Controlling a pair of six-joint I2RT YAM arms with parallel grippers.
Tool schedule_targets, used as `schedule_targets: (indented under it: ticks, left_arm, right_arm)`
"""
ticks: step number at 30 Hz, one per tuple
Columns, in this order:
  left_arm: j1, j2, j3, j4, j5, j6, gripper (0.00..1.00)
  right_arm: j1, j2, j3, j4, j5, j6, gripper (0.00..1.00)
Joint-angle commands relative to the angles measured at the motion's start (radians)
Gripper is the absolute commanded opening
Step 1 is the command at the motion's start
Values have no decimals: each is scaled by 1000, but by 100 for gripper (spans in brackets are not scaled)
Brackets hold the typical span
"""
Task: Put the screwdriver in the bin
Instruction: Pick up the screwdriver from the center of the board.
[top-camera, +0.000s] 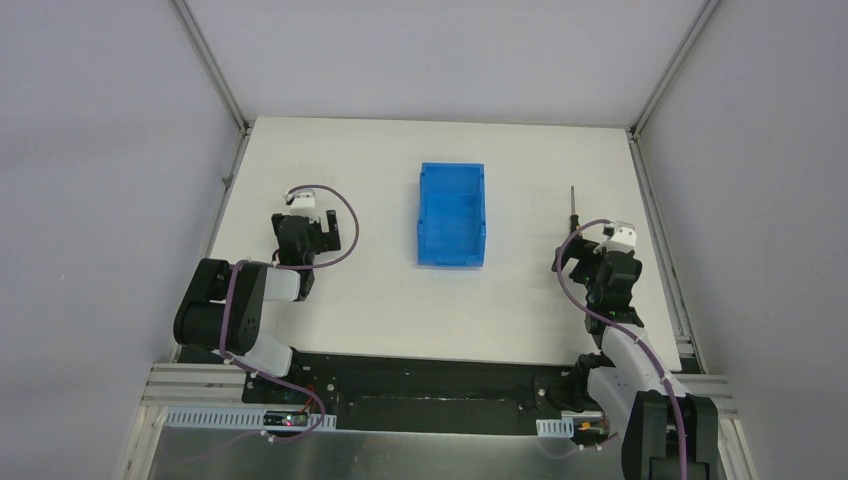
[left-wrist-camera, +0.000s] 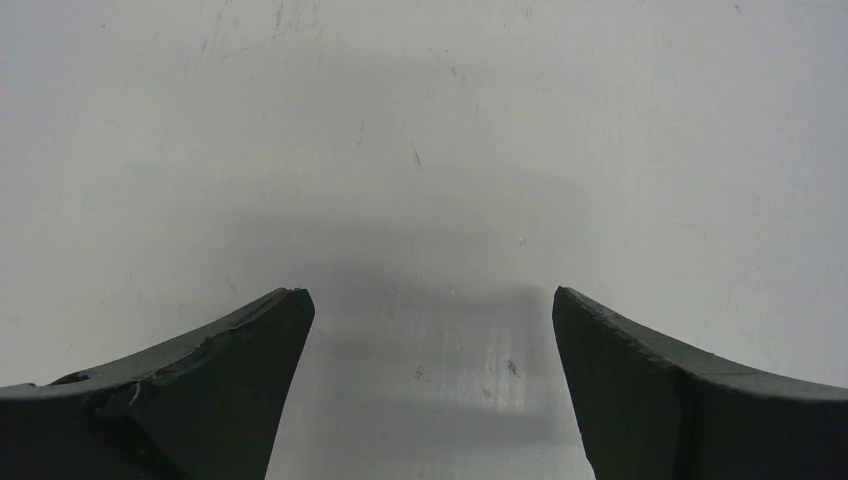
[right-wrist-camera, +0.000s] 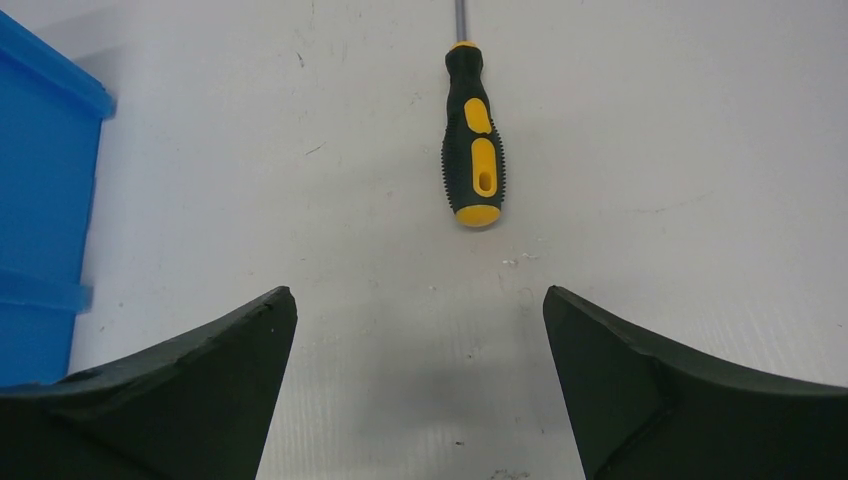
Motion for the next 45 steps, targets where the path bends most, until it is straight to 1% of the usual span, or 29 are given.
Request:
schedule_targets:
  ticks: [1, 7, 9, 14, 17, 19, 26, 33, 40, 45]
  left_arm:
    - [12, -14, 2, 29, 9, -6, 99]
    - [12, -13, 3, 29, 9, -6, 99]
    - [12, -13, 3, 29, 9, -6, 99]
    - [12, -14, 3, 29, 9, -6, 99]
    - [12, -14, 3, 28, 9, -6, 99]
    - [12, -14, 3, 29, 9, -6, 99]
    - [12, -13, 4, 29, 8, -6, 99]
    - [12, -12, 3, 29, 8, -6, 99]
    - [12, -13, 3, 29, 9, -6, 99]
    - [12, -14, 2, 29, 9, -6, 99]
  right_arm:
    - [4, -21, 13, 54, 2, 18, 98]
    - [4, -29, 32, 29, 5, 25, 98]
    - [4, -21, 50, 11, 35, 25, 98]
    - [4, 24, 130, -51, 35, 12, 98]
    - [4, 63, 212, -104, 34, 4, 98]
    - [4, 91, 279, -166, 38, 4, 99]
    - [4, 211, 566, -484, 56, -16, 98]
    - [4, 416, 850, -770, 89, -45, 98]
    - [3, 575, 1067, -985, 107, -51, 98]
    - [3, 677, 1172, -1103, 114, -47, 98]
